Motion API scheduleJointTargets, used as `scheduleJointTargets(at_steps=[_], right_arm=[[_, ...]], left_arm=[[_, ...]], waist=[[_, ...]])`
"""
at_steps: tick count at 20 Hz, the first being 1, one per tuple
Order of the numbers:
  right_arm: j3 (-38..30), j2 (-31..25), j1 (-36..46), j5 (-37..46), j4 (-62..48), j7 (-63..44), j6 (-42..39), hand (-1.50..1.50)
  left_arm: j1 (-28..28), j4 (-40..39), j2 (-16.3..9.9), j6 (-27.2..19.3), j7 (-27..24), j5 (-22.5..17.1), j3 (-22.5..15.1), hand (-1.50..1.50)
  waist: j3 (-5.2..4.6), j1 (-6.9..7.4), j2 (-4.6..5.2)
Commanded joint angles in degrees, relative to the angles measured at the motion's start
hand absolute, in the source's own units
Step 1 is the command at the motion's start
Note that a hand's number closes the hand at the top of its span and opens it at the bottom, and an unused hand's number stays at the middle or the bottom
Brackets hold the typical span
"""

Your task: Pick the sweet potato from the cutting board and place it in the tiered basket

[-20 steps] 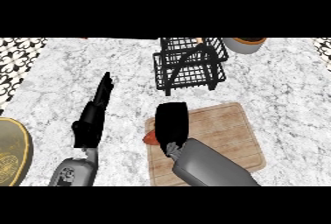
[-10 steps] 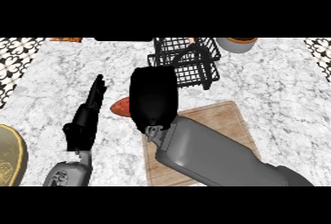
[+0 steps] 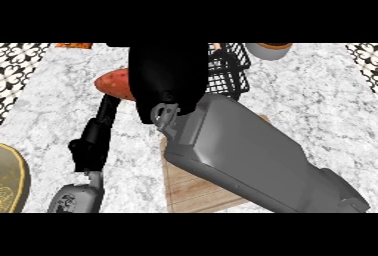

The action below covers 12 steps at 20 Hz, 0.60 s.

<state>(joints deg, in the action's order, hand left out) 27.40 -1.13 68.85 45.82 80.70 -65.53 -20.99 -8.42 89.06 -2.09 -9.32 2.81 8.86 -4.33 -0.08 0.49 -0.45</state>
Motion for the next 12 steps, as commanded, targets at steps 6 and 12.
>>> scheduleJointTargets(at_steps=[6,12], right_arm=[[-6.5,1.1,6.4,-0.4,-11.5,-5.1,4.2,1.50],[-11.0,-0.8,10.2,5.2,-22.9,2.3,6.6,1.50]], left_arm=[[-1.7,1.0,1.1,-1.1,2.0,1.7,-1.3,0.00],[0.4,-0.4,2.0,-1.9,-1.1,1.8,-2.7,0.00]], waist=[[0.02,0.55,0.53],[0.00,0.66,0.74]])
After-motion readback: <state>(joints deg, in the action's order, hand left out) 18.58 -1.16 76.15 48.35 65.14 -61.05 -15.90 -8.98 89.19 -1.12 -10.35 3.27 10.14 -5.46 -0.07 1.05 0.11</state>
